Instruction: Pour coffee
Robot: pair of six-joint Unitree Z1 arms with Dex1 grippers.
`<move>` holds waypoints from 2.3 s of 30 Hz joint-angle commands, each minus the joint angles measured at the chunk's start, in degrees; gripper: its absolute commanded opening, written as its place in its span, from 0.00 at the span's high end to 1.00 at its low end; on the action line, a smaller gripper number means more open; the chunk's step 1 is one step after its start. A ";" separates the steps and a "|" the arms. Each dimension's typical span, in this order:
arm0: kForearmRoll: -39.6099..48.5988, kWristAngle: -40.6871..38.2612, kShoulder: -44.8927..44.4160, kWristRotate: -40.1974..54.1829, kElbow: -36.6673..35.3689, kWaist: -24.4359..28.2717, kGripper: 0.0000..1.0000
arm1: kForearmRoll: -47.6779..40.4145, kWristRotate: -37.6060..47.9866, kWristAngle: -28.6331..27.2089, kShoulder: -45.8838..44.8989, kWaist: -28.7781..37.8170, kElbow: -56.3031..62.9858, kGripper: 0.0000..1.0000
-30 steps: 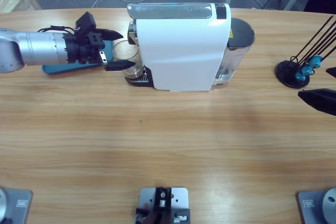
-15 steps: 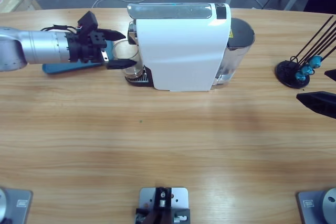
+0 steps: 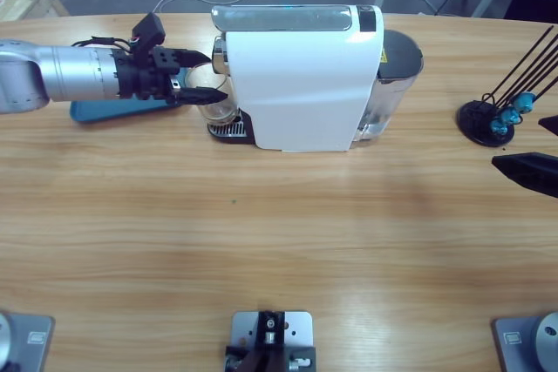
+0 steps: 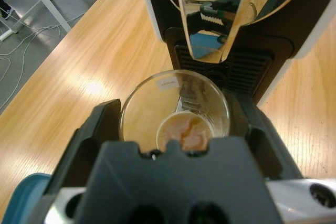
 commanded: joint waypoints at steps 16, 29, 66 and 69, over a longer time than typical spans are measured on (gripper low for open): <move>1.07 2.17 1.75 0.00 1.51 -2.67 1.00 | -1.11 0.59 0.60 0.53 0.48 2.20 0.01; 0.84 3.48 -5.37 0.39 6.13 -0.30 1.00 | -1.81 0.59 0.51 0.74 0.48 2.55 0.01; -19.54 25.33 4.52 -17.52 9.91 15.50 0.03 | -2.67 0.58 0.33 1.25 0.48 3.24 0.01; -19.85 25.14 2.55 -17.63 11.51 14.89 0.02 | -2.22 0.54 0.33 0.05 0.47 3.36 0.01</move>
